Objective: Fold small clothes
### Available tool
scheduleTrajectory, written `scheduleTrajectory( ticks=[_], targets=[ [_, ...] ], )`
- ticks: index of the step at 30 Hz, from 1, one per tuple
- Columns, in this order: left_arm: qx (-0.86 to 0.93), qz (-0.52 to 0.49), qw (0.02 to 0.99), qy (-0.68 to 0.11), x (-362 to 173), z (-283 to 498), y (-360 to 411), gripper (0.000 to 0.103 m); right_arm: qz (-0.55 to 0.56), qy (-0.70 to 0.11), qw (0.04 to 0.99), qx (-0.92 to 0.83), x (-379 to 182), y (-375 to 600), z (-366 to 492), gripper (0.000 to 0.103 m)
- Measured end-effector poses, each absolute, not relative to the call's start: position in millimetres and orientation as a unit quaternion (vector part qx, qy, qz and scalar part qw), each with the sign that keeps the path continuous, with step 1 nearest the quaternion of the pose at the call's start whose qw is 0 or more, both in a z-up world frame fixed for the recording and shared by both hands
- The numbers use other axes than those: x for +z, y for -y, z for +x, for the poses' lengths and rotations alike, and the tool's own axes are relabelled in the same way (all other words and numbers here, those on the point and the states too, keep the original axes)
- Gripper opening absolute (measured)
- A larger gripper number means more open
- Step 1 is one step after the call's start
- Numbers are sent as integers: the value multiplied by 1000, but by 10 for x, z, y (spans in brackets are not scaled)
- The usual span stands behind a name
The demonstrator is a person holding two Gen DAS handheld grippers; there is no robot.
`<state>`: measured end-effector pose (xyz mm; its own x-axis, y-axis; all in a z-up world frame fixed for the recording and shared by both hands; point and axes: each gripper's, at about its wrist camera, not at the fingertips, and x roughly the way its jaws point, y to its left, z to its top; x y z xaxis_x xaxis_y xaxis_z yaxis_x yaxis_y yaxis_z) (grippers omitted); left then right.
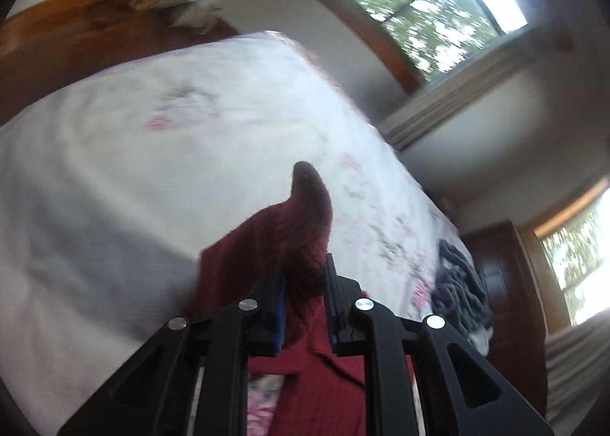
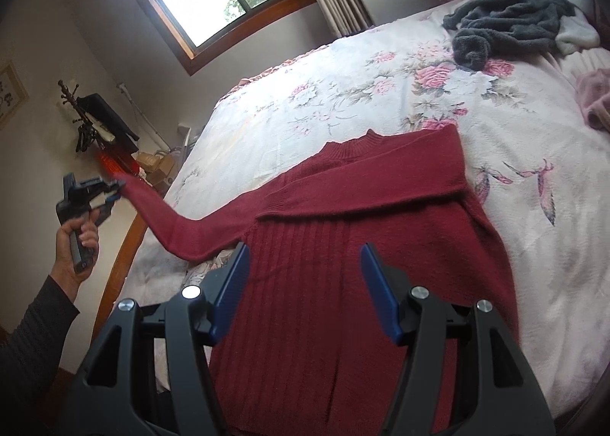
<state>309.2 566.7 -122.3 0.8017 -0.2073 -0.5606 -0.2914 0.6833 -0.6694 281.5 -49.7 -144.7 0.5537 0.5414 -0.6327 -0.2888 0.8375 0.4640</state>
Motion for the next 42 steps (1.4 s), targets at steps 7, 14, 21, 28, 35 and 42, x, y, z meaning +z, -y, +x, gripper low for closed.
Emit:
scheduleTrajectory(
  ticks=[7, 14, 21, 28, 35, 42],
  targets=[
    [-58, -321, 875, -357, -1192, 3875, -4446, 16, 179, -413, 868, 208, -1549, 930, 2774, 61],
    [-98, -254, 861, -429, -1805, 4402, -3355, 16, 194, -428, 862, 188, -1780, 1217, 2817, 61],
    [-120, -202, 825, -515, -2714, 4506, -2624, 29, 206, -456, 845, 191, -2035, 1185, 2960, 65],
    [-112, -250, 816, -509, -2796, 3667, -3071, 56, 283, -503, 772, 266, -2268, 948, 3714, 75],
    [-132, -311, 780, -526, -3013, 2235, -3140, 61, 379, -598, 637, 304, -3070, 235, 5145, 47],
    [-130, -364, 737, -555, -3333, 1483, -3062, 62, 343, -661, 623, 239, -3510, -174, 5623, 46]
  ],
)
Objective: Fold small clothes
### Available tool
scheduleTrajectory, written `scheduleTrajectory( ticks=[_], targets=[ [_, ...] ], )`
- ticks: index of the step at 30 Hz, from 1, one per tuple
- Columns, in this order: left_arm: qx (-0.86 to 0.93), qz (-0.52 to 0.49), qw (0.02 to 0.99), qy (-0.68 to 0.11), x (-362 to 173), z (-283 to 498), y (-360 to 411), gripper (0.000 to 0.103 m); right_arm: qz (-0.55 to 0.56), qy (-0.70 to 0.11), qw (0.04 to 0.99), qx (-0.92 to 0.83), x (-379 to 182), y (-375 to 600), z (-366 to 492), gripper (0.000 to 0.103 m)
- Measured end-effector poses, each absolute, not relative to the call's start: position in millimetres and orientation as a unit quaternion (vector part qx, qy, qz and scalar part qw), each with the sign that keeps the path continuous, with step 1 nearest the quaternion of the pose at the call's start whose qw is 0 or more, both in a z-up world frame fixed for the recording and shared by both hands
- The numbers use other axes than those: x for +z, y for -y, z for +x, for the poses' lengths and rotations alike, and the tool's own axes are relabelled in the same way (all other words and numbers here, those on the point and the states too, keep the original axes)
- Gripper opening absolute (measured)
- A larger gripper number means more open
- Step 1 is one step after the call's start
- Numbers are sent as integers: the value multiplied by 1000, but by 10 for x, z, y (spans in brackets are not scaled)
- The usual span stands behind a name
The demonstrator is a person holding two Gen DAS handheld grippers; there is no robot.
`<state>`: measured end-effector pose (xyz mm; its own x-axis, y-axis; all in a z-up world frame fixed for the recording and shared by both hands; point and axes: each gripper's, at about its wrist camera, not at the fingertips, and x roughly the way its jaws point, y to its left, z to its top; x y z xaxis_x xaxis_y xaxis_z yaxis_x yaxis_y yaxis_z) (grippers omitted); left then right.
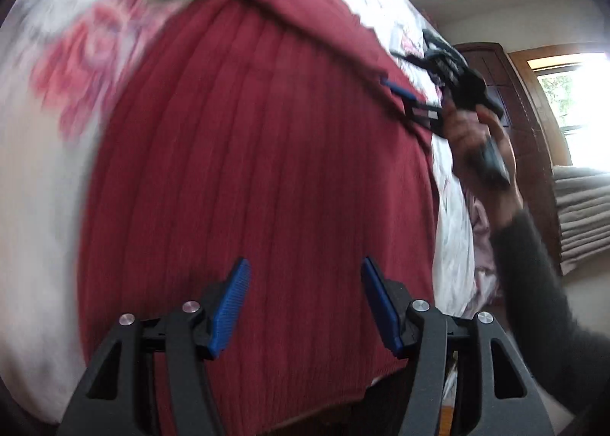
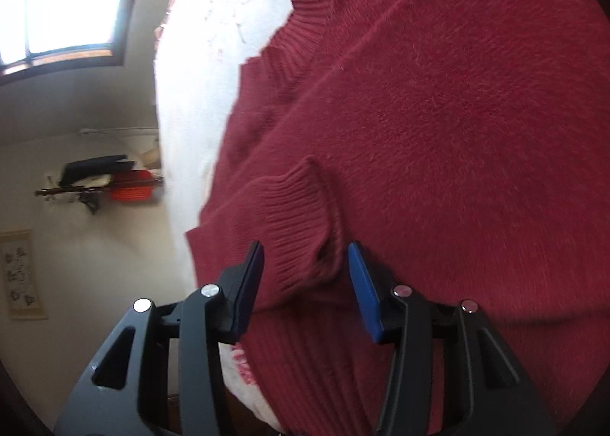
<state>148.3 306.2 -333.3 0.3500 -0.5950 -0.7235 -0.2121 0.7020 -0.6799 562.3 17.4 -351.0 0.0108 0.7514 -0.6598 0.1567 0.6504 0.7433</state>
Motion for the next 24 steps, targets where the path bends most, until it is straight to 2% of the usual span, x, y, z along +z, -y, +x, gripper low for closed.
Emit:
scheduleTrajectory(
  ticks=[6, 7, 8, 10, 12, 17, 21, 24],
  targets=[
    [-122, -404, 719, -552, -3510, 1327, -3131, 62, 322, -675, 625, 225, -3524, -314, 5667, 47],
    [-122, -404, 719, -552, -3524, 1313, -3120, 62, 322, -676, 623, 227, -3521, -346, 5685, 45],
    [-123, -405, 719, -551, -3537, 1298, -3119, 62, 322, -677, 622, 226, -3523, -371, 5698, 41],
    [-122, -410, 716, -552, -3576, 1299, -3118, 62, 315, -679, 623, 225, -3510, -436, 5750, 18],
    [-122, -416, 712, -553, -3610, 1292, -3146, 62, 296, -674, 640, 218, -3390, -486, 5809, 10],
    [-121, -406, 709, -564, -3622, 1314, -3135, 62, 274, -623, 691, 243, -2680, -450, 5885, 8],
    [-118, -403, 709, -567, -3633, 1354, -3096, 62, 243, -565, 748, 250, -1918, -187, 5870, 7],
    [-117, -401, 711, -566, -3633, 1364, -3085, 62, 213, -536, 781, 240, -1573, 84, 5883, 7]
  ],
)
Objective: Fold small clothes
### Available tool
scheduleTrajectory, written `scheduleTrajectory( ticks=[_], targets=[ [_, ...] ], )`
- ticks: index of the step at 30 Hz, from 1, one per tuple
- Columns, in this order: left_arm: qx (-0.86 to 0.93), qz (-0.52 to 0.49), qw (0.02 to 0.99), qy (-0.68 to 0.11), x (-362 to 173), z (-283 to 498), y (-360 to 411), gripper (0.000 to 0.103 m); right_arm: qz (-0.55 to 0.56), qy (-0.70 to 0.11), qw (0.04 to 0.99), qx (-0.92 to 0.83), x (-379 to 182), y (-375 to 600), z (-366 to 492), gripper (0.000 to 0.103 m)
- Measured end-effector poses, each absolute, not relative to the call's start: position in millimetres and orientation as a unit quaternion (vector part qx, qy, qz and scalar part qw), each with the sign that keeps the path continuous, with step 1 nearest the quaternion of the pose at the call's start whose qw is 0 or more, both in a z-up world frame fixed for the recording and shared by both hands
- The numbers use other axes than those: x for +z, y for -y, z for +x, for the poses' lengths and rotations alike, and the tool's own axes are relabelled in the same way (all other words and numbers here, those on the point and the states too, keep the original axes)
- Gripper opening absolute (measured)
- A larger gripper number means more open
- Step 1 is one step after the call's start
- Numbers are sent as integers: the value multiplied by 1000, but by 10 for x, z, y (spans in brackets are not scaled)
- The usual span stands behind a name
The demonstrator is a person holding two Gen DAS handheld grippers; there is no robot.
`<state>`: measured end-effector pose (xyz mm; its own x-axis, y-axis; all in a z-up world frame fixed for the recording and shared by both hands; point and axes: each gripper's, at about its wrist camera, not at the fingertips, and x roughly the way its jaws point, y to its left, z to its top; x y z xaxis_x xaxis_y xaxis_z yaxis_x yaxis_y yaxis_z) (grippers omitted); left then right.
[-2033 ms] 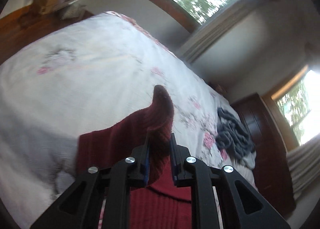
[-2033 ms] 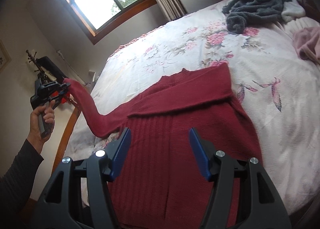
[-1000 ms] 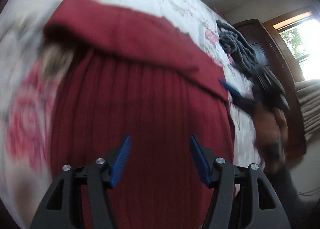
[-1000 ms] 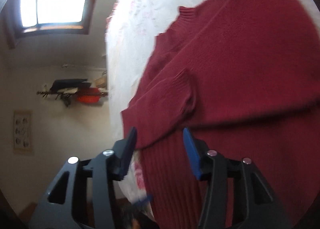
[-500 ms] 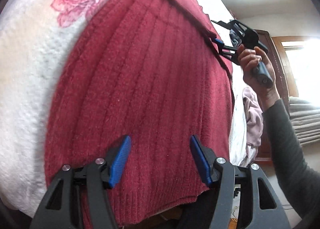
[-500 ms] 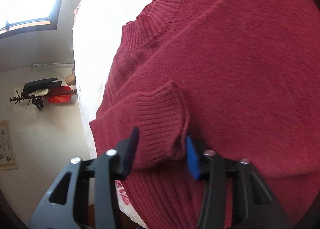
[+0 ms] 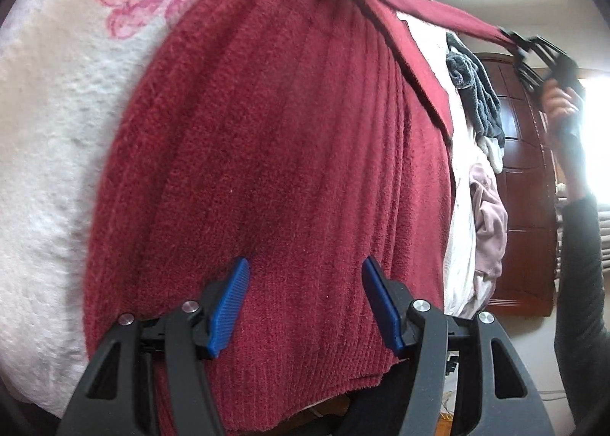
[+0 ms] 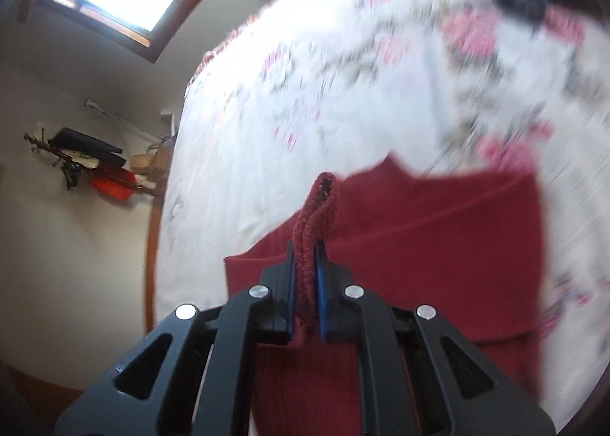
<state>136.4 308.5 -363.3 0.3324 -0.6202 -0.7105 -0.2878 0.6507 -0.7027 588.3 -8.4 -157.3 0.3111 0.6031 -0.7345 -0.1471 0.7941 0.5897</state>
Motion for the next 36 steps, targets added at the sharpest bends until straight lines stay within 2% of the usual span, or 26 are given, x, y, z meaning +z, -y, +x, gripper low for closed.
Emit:
scheduleTrajectory(
  ticks=[3, 6, 14, 21, 24, 29, 32, 36],
  targets=[
    [-117, -399, 711, -567, -3630, 1372, -3080, 62, 208, -522, 796, 225, -1477, 360, 5894, 7],
    [-118, -399, 710, -568, -3630, 1383, -3087, 62, 210, -525, 799, 204, -1619, 582, 5928, 7],
    [-116, -397, 708, -572, -3553, 1418, -3072, 62, 231, -559, 779, 166, -2612, 1154, 5929, 7],
    [-133, -375, 733, -552, -3190, 1709, -3119, 60, 243, -582, 758, 168, -3151, 1393, 5828, 7],
    [-145, -341, 759, -535, -2937, 2121, -3187, 61, 224, -589, 759, 165, -3263, 1457, 5850, 11],
    [-148, -326, 800, -482, -2619, 3238, -3562, 62, 309, -529, 769, 184, -3006, 1811, 5838, 14],
    [-156, -370, 784, -473, -2737, 3973, -3773, 63, 303, -536, 758, 216, -2989, 1692, 5868, 14],
    [-147, -414, 746, -501, -3173, 4659, -3880, 63, 302, -572, 726, 234, -3285, 1510, 5927, 14]
  ],
)
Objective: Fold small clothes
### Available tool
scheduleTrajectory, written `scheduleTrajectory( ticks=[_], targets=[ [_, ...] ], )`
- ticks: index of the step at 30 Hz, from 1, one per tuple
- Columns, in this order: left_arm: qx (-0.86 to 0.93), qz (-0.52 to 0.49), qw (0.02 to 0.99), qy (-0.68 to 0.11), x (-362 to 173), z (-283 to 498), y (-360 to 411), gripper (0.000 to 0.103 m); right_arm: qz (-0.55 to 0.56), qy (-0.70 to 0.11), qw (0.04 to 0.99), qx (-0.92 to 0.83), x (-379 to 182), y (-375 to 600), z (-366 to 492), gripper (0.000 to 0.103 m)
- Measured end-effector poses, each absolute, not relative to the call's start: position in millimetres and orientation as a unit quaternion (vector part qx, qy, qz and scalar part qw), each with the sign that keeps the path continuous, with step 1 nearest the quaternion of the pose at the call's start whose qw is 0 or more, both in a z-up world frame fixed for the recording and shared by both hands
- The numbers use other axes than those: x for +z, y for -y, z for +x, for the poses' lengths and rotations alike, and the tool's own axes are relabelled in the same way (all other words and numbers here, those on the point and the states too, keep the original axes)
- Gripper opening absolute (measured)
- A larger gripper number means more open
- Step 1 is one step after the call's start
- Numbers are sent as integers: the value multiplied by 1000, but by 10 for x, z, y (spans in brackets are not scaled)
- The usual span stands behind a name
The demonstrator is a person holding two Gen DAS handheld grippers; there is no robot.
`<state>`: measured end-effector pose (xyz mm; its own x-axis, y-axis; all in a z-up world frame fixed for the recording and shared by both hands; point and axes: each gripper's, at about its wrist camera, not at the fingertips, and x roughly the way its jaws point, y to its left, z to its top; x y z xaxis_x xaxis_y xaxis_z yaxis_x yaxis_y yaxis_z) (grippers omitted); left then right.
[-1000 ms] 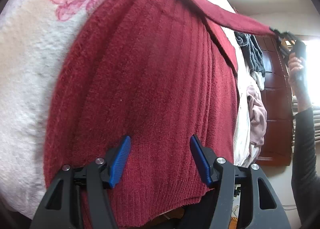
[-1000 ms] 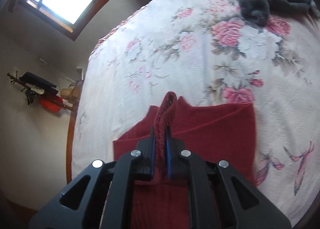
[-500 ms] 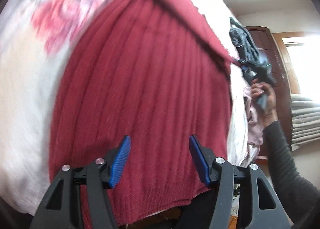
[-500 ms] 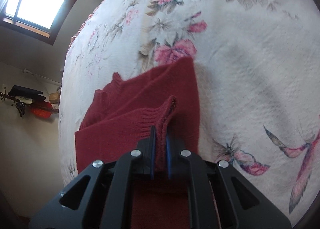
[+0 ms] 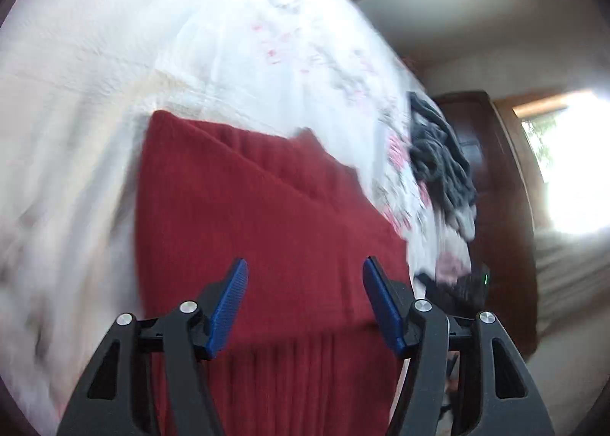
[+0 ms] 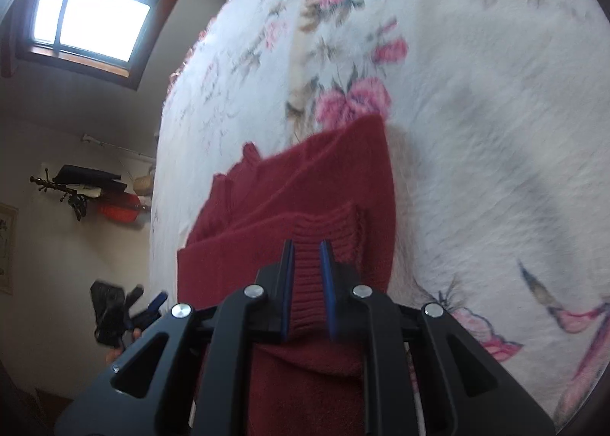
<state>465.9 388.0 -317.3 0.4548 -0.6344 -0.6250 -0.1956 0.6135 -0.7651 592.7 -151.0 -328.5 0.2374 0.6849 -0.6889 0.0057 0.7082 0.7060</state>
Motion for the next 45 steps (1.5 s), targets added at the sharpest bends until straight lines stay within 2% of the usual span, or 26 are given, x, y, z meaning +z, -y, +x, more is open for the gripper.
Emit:
scheduleTrajectory(
  ticks=[2, 3, 4, 5, 7, 11, 13, 14, 15, 16, 17, 21, 24, 28, 34, 37, 45],
  targets=[
    [-112, -420, 727, -531, -3477, 4816, -3922, 61, 293, -586, 725, 213, -3467, 1510, 5948, 4],
    [-105, -432, 716, -538, -3616, 4842, -3963, 57, 290, -588, 725, 209, -3517, 1523, 5955, 0],
    [-104, -439, 714, -535, -3656, 4820, -3987, 52, 295, -587, 725, 208, -3540, 1549, 5951, 0],
    [-105, -447, 713, -530, -3635, 4785, -4014, 51, 303, -582, 724, 211, -3507, 1571, 5928, 1],
    [-131, -440, 724, -514, -3478, 4683, -3990, 54, 306, -570, 726, 232, -3374, 1569, 5849, 8],
    [-195, -413, 719, -524, -3438, 4443, -3799, 55, 280, -582, 717, 264, -3352, 1419, 5674, 9],
    [-171, -401, 712, -550, -3638, 4428, -3801, 54, 263, -594, 720, 244, -3489, 1390, 5659, 0],
    [-166, -413, 706, -551, -3712, 4418, -3833, 50, 263, -594, 722, 237, -3525, 1396, 5647, 0],
    [-165, -423, 702, -548, -3717, 4402, -3859, 50, 274, -590, 724, 229, -3507, 1409, 5627, 2],
    [-166, -429, 704, -542, -3656, 4351, -3875, 51, 285, -585, 724, 229, -3452, 1400, 5596, 13],
    [-171, -428, 708, -535, -3577, 4284, -3877, 56, 292, -578, 725, 235, -3368, 1403, 5540, 17],
    [-214, -437, 707, -513, -3304, 3743, -3913, 60, 306, -580, 704, 274, -3149, 1399, 4986, 24],
    [-205, -390, 717, -539, -3173, 3099, -3839, 62, 296, -612, 677, 282, -3210, 1503, 4371, 27],
    [-179, -348, 715, -580, -3162, 2045, -3849, 65, 291, -646, 655, 263, -3264, 1891, 3496, 36],
    [-155, -354, 682, -621, -3360, 1117, -3896, 65, 280, -690, 630, 219, -3309, 2413, 2761, 42],
    [-157, -377, 669, -621, -3441, 996, -3834, 65, 276, -691, 634, 210, -3294, 2512, 2669, 46],
    [-171, -456, 614, -621, -3755, 987, -3728, 66, 283, -703, 614, 222, -3526, 2447, 2611, 47]
  ],
)
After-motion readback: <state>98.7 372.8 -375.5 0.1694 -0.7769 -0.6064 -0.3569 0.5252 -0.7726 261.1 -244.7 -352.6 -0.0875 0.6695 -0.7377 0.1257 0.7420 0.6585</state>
